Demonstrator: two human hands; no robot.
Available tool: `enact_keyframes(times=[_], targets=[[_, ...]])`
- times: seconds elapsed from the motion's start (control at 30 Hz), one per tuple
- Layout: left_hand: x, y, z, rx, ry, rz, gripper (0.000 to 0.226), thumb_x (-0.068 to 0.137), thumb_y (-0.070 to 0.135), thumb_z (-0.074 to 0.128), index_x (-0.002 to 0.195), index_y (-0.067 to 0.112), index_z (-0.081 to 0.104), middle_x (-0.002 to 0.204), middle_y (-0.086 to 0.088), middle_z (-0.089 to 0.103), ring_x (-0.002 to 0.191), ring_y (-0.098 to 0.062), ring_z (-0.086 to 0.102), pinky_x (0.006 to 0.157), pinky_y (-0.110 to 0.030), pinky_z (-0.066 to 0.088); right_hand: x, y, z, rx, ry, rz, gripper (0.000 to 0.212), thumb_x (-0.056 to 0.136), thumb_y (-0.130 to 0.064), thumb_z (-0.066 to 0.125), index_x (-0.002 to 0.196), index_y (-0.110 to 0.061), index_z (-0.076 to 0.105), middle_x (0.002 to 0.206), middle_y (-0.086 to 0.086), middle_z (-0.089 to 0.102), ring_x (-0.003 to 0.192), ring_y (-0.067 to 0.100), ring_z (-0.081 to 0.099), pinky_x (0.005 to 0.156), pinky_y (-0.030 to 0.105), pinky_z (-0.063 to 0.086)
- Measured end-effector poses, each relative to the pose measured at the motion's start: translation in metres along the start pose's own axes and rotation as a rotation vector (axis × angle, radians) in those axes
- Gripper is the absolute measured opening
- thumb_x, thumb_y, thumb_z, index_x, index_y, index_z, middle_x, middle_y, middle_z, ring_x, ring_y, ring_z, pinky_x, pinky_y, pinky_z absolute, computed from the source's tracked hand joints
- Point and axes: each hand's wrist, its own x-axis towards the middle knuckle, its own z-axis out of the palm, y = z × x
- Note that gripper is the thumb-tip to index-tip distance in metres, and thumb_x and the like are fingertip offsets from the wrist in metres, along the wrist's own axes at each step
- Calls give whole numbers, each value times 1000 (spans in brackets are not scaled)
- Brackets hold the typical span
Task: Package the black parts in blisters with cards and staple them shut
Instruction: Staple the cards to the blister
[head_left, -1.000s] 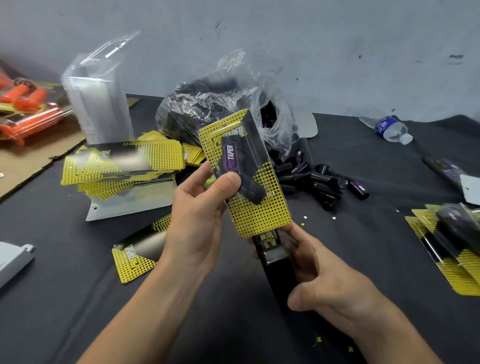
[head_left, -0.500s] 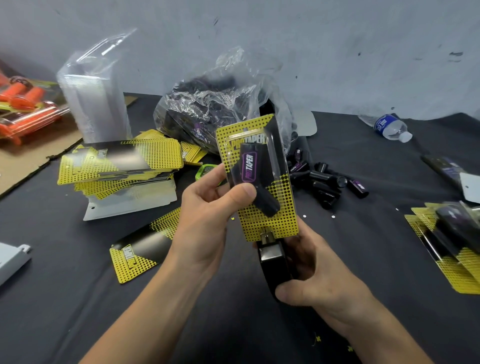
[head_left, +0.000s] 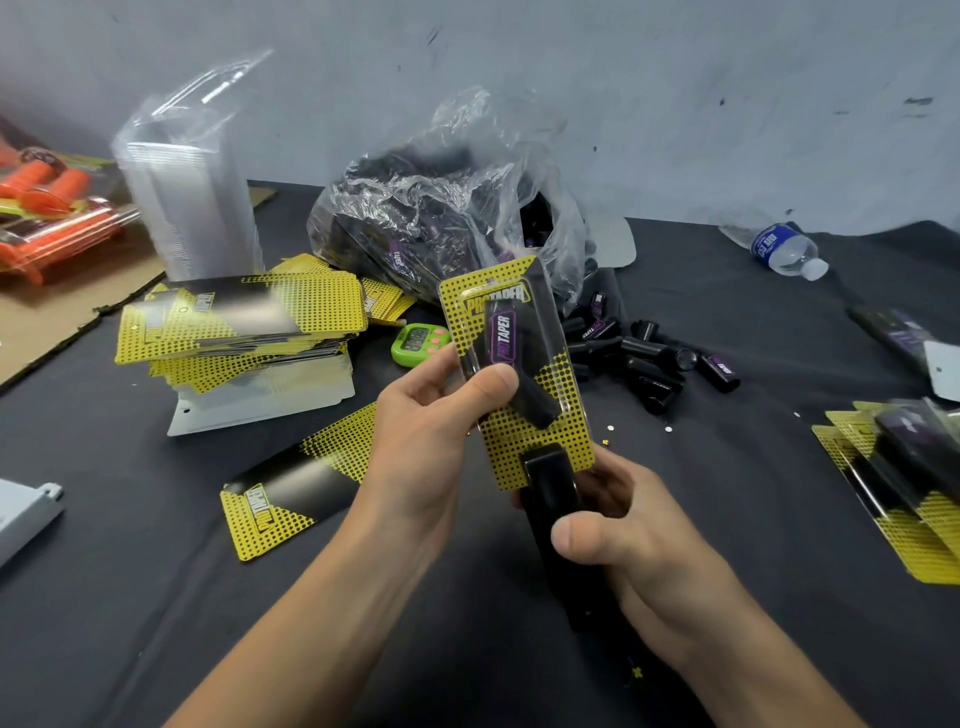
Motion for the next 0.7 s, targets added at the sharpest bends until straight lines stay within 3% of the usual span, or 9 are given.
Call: enact_keyframes(times=[0.1,0.37,0.47,0.6,0.7], targets=[[-2,0,0,8,3,-8,44,74,12,77,116,-2,73,118,-18,75,122,-37,65,117,-55,41,-1,0,0,-6,-3,15,58,61,-30,85,116,-16,76,105,6,75,100,18,70,81,23,56],[-3,3,1,2,25,-3,43,75,13,77,116,2,74,129,-17,71,130,-37,61,118,-56,38,-2,-2,2,9,-11,-10,58,63,-27,82,119,-19,75,109,3,76,104,16,71,82,22,55],[-3,3,1,6,30,-3,40,75,13,77,114,4,75,124,-15,73,126,-38,63,117,-56,40,-2,-1,2,8,7,-6,58,62,-27,82,119,-20,75,111,5,76,105,17,72,82,23,56],[-1,3,1,1,38,-18,53,72,17,79,122,0,71,129,-17,70,130,-37,60,119,-56,37,-2,-1,2,9,15,0,58,61,-28,82,118,-19,76,110,5,76,105,18,72,83,23,55],[0,2,0,-1,34,-24,51,72,18,80,120,1,72,130,-16,70,134,-34,57,120,-56,36,-1,0,3,17,28,-1,58,61,-28,81,117,-15,75,109,7,75,102,20,70,82,24,55]])
